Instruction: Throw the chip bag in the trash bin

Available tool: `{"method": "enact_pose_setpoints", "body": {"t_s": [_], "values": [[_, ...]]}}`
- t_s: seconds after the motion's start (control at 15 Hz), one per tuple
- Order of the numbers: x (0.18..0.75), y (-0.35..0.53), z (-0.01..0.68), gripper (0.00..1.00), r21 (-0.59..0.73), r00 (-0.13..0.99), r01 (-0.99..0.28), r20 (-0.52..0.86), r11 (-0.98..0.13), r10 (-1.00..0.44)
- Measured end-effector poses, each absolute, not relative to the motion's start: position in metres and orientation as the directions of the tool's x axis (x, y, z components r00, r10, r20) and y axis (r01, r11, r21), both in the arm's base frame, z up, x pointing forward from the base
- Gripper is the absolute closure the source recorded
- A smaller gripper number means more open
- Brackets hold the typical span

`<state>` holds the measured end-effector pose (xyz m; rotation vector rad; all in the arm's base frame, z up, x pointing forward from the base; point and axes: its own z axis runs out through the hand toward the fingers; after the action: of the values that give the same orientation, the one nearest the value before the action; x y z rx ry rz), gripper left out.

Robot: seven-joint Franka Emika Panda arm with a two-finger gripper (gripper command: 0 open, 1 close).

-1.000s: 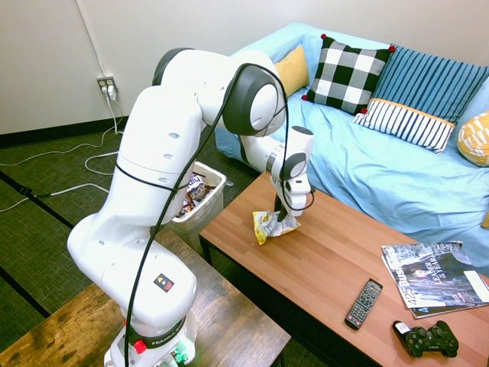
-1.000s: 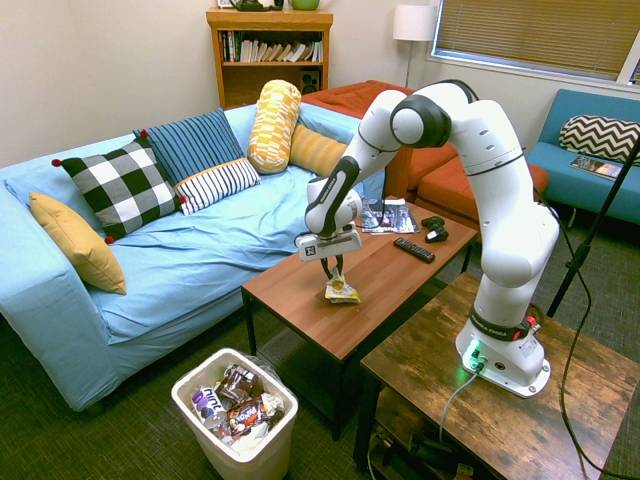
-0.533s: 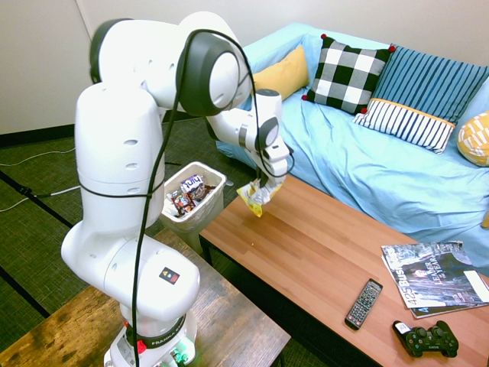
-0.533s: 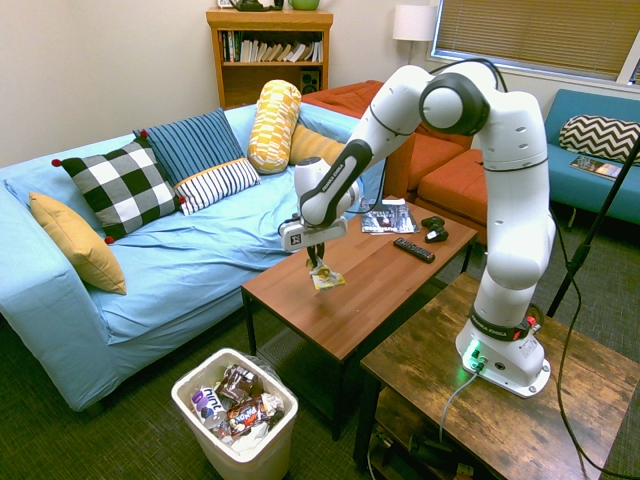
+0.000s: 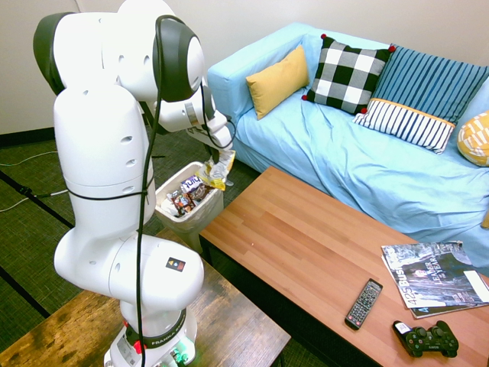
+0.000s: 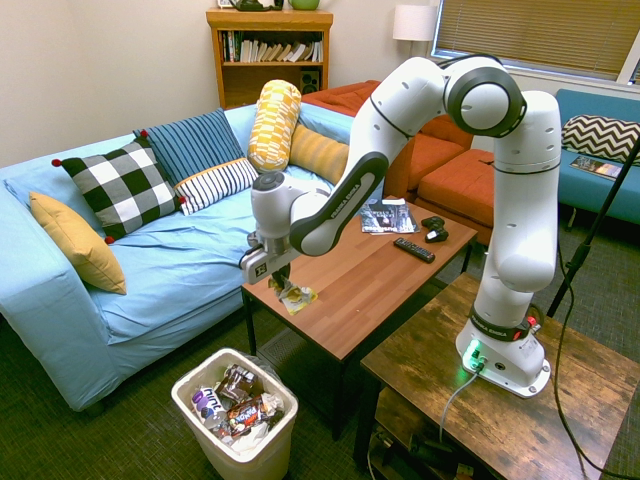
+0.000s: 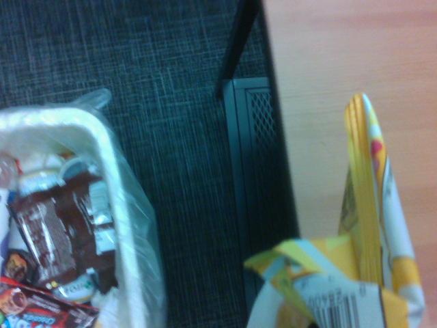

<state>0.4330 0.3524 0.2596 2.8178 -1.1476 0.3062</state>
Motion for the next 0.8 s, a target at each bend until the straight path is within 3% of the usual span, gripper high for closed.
{"method": "enact_pose_setpoints", "body": {"t_s": [0.47,0.53,0.8], "values": [[0.401,0.484,0.214,1.00,0.033,0.799,-0.581,0.211,-0.813,-0.563],[0.398,0.496,0.206,0.00,0.033,0.809,-0.568,0.207,-0.822,-0.550],[0.399,0.508,0.182,0.00,0.054,0.832,-0.542,0.180,-0.839,-0.525]]}}
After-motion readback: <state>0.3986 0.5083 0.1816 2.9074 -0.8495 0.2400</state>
